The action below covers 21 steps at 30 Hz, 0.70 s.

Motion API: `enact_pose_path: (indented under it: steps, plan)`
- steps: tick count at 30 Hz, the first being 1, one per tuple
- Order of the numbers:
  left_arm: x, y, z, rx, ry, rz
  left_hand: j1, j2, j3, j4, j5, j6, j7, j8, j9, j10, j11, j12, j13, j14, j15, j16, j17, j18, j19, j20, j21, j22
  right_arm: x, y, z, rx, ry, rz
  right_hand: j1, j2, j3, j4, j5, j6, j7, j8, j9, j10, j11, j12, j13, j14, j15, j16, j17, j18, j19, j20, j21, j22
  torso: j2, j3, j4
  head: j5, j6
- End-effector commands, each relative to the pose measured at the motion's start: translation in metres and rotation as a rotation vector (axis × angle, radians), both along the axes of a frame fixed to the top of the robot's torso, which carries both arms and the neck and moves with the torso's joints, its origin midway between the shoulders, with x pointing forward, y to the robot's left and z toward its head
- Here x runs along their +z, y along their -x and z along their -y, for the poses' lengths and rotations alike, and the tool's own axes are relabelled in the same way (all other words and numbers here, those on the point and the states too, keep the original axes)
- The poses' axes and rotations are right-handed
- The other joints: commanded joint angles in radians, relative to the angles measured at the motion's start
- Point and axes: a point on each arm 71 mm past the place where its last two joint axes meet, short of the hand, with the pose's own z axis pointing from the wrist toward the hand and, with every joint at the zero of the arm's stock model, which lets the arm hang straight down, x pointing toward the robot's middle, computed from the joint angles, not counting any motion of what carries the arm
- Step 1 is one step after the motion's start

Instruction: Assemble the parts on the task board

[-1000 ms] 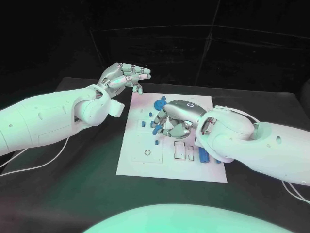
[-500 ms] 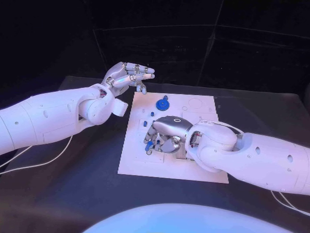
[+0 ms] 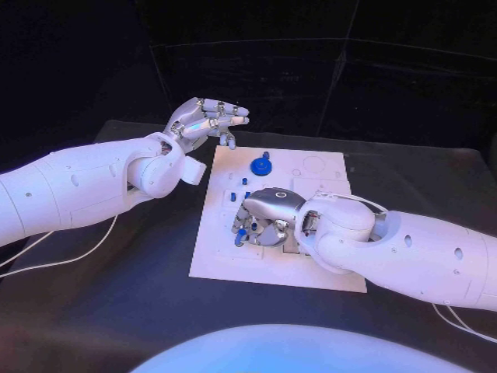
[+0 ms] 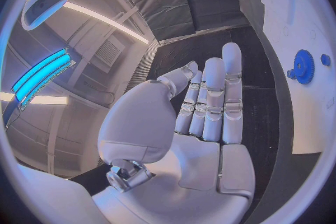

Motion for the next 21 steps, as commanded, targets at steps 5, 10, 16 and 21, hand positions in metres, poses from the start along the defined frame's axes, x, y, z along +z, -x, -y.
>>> enact_pose_path:
  steps: [5,10,16,21]
  plan:
    - [0.0012,-0.0002,0.0013,-0.011,0.01,0.001,-0.003,0.0,-0.004,0.0,0.002,-0.009,0.0,0.006,-0.001,-0.005,0.001,0.005,-0.001,-0.005,-0.001,-0.007,-0.002,0.014,-0.009,0.001,-0.006,-0.001,-0.003,-0.001,-0.001,0.015,0.052,0.016,-0.003,0.001,0.003,-0.005,0.004,0.007,-0.002,0.003,0.002,0.004,0.003,-0.006,-0.002,0.005,-0.003,0.002,0.001,-0.011,0.0,-0.005,0.001,0.051,0.0,0.0003,0.0002,0.001,-0.003]
    - [0.0012,-0.0002,0.0012,-0.011,0.01,0.0,-0.003,0.0,-0.004,0.0,0.002,-0.009,0.0,0.006,-0.001,-0.005,0.001,0.005,-0.001,-0.005,-0.001,-0.007,-0.002,0.014,-0.009,0.001,-0.006,-0.001,-0.0036,-0.0016,-0.0017,0.012,0.066,0.035,-0.003,0.001,0.003,-0.005,0.004,0.007,-0.002,0.003,0.002,0.004,0.003,-0.006,-0.002,0.005,-0.003,0.002,0.001,-0.011,0.0,-0.005,0.001,0.051,0.0,-0.0007,-0.0004,0.002,-0.004]
    - [0.0012,-0.0003,0.0012,-0.011,0.01,0.0,-0.003,0.0,-0.004,0.0,0.002,-0.009,0.0,0.006,-0.001,-0.005,0.001,0.005,-0.001,-0.005,-0.001,-0.007,-0.002,0.014,-0.009,0.001,-0.006,-0.001,-0.0038,-0.0009,-0.0051,0.013,0.071,0.056,-0.003,0.001,0.003,-0.005,0.004,0.007,-0.002,0.003,0.002,0.004,0.003,-0.006,-0.002,0.005,-0.003,0.002,0.001,-0.011,0.0,-0.005,0.001,0.051,0.0,-0.0006,-0.0003,0.001,-0.005]
    - [0.0011,-0.0002,0.0015,-0.011,0.01,0.0,-0.003,0.0,-0.004,0.0,0.002,-0.009,0.0,0.006,-0.001,-0.005,0.001,0.005,-0.001,-0.005,-0.001,-0.007,-0.002,0.014,-0.009,0.001,-0.006,-0.001,-0.0058,0.0028,-0.0095,0.028,0.079,0.065,-0.003,0.001,0.003,-0.005,0.004,0.007,-0.002,0.003,0.002,0.004,0.003,-0.006,-0.002,0.005,-0.003,0.002,0.001,-0.011,0.0,-0.005,0.001,0.051,0.0,-0.0004,-0.0003,0.0,-0.004]
